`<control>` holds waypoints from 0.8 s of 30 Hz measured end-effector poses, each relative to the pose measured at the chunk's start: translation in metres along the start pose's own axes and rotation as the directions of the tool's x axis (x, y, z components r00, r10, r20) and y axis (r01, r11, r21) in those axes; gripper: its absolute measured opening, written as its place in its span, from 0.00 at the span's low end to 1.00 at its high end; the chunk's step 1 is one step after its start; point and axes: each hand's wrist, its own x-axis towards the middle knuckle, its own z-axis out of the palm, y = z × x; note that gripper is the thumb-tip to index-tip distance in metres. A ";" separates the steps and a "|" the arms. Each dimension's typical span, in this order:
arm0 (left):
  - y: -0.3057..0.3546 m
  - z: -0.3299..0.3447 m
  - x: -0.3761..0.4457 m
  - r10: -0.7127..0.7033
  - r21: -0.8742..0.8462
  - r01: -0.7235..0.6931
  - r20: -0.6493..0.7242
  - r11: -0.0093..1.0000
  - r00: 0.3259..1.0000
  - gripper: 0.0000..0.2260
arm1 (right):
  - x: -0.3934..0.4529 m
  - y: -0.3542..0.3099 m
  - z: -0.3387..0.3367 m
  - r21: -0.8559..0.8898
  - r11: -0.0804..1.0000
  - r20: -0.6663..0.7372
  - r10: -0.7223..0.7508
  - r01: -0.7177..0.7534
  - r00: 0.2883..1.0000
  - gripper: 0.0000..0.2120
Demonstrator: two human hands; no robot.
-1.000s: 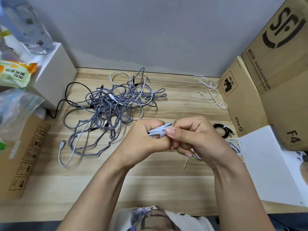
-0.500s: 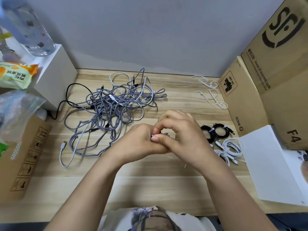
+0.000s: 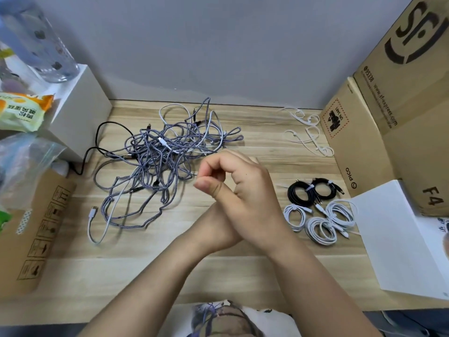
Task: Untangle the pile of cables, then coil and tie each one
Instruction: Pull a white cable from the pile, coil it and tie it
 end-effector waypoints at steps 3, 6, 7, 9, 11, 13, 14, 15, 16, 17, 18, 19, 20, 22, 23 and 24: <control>-0.002 0.005 0.013 0.092 -0.132 -0.080 0.091 0.988 0.992 0.10 | -0.006 0.022 -0.010 0.047 0.991 0.020 0.124 -0.125 0.992 0.04; -0.015 -0.002 0.014 -0.160 -0.457 0.332 0.375 0.825 0.913 0.07 | -0.024 0.047 -0.023 0.046 0.959 0.093 0.276 -0.281 0.957 0.03; -0.021 -0.003 0.013 -0.224 -0.457 0.415 0.416 0.787 0.881 0.08 | -0.030 0.054 -0.027 0.052 0.946 0.114 0.312 -0.319 0.943 0.03; -0.027 0.000 0.013 -0.250 -0.508 0.457 0.424 0.730 0.870 0.10 | -0.040 0.063 -0.033 0.129 0.907 0.154 0.382 -0.402 0.911 0.04; -0.030 0.002 0.015 -0.259 -0.577 0.497 0.448 0.648 0.856 0.13 | -0.048 0.070 -0.036 0.257 0.838 0.181 0.448 -0.482 0.876 0.09; -0.030 0.005 0.017 -0.256 -0.643 0.522 0.465 0.560 0.848 0.08 | -0.052 0.078 -0.036 0.326 0.802 0.147 0.479 -0.500 0.865 0.10; -0.032 0.010 0.019 -0.271 -0.677 0.538 0.467 0.502 0.842 0.08 | -0.054 0.082 -0.038 0.338 0.796 0.118 0.494 -0.502 0.862 0.09; -0.033 0.015 0.022 -0.289 -0.723 0.548 0.466 0.420 0.836 0.09 | -0.054 0.088 -0.039 0.345 0.789 0.087 0.513 -0.509 0.854 0.08; -0.036 0.021 0.026 -0.304 -0.760 0.547 0.460 0.351 0.834 0.10 | -0.055 0.094 -0.041 0.343 0.779 0.058 0.539 -0.524 0.840 0.08; -0.036 0.026 0.030 -0.325 -0.787 0.540 0.449 0.298 0.833 0.10 | -0.055 0.102 -0.043 0.335 0.765 0.034 0.574 -0.550 0.818 0.09; -0.039 0.033 0.033 -0.336 -0.793 0.535 0.439 0.292 0.833 0.10 | -0.055 0.110 -0.045 0.307 0.754 0.007 0.609 -0.581 0.793 0.11; -0.040 0.040 0.039 -0.364 -0.788 0.547 0.440 0.282 0.821 0.10 | -0.055 0.121 -0.046 0.257 0.745 -0.028 0.642 -0.615 0.766 0.11; -0.044 0.047 0.042 -0.398 -0.775 0.566 0.443 0.281 0.803 0.10 | -0.055 0.132 -0.047 0.196 0.741 -0.068 0.664 -0.642 0.745 0.11; -0.049 0.063 0.051 -0.479 -0.729 0.631 0.468 0.266 0.743 0.12 | -0.053 0.157 -0.050 0.092 0.716 -0.138 0.698 -0.692 0.703 0.09; -0.049 0.069 0.054 -0.500 -0.700 0.665 0.492 0.258 0.712 0.13 | -0.052 0.168 -0.051 0.036 0.694 -0.154 0.715 -0.719 0.682 0.07; -0.052 0.077 0.059 -0.513 -0.666 0.703 0.526 0.248 0.679 0.13 | -0.050 0.179 -0.052 -0.026 0.665 -0.154 0.735 -0.747 0.660 0.05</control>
